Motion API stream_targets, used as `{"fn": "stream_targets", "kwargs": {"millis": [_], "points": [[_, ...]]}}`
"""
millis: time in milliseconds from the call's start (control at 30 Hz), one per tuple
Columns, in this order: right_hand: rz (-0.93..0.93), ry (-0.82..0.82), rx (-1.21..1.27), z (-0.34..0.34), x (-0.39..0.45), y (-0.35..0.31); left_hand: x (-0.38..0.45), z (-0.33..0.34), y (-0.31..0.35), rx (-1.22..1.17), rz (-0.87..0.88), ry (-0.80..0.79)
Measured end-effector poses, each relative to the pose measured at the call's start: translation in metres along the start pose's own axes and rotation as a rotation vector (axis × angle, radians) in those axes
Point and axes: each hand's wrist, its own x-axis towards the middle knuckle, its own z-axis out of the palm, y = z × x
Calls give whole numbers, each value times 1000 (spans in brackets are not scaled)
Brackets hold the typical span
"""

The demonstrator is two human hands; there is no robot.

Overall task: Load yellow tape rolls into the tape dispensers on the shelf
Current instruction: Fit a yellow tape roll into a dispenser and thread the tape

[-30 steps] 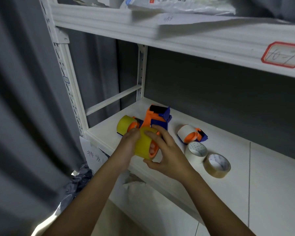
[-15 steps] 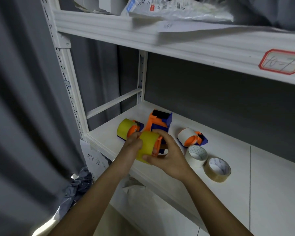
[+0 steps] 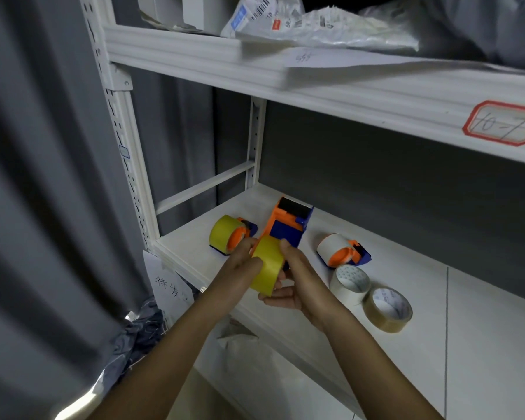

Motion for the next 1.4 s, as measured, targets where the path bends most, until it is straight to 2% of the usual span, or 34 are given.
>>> {"fn": "stream_targets", "kwargs": {"millis": [67, 133, 267, 367, 467, 567, 800, 933, 1167, 1267, 1333, 1400], "points": [[-187, -23, -133, 1, -3, 3, 8, 0, -3, -17, 2, 47], [-382, -21, -290, -1, -6, 7, 14, 0, -5, -14, -67, 118], [-526, 92, -520, -8, -9, 12, 22, -1, -10, -2, -115, 144], [-520, 152, -510, -6, -8, 11, 19, 2, -10, 2, -107, 144], [-397, 199, -299, -3, -6, 13, 9, 5, -8, 5, -11, 50], [-203, 183, -122, -2, -4, 11, 0, 7, -5, -12, 36, -5], [-93, 137, -35, -1, 1, 9, 1, 1, -6, 62, 68, -31], [-120, 120, -59, 2, 4, 7, 1, -3, -8, 33, 45, 1], [-296, 162, -232, 8, -1, 6, 4, -4, -3, -112, -12, 74], [-270, 64, -260, 6, -5, 2, 4, -6, -3, -89, -23, 84], [-328, -3, -294, 7, -7, 2, 6, -7, -4, -101, -35, 105], [-385, 26, -354, 6, -7, 3, 8, -8, -6, -103, -47, 101]]}}
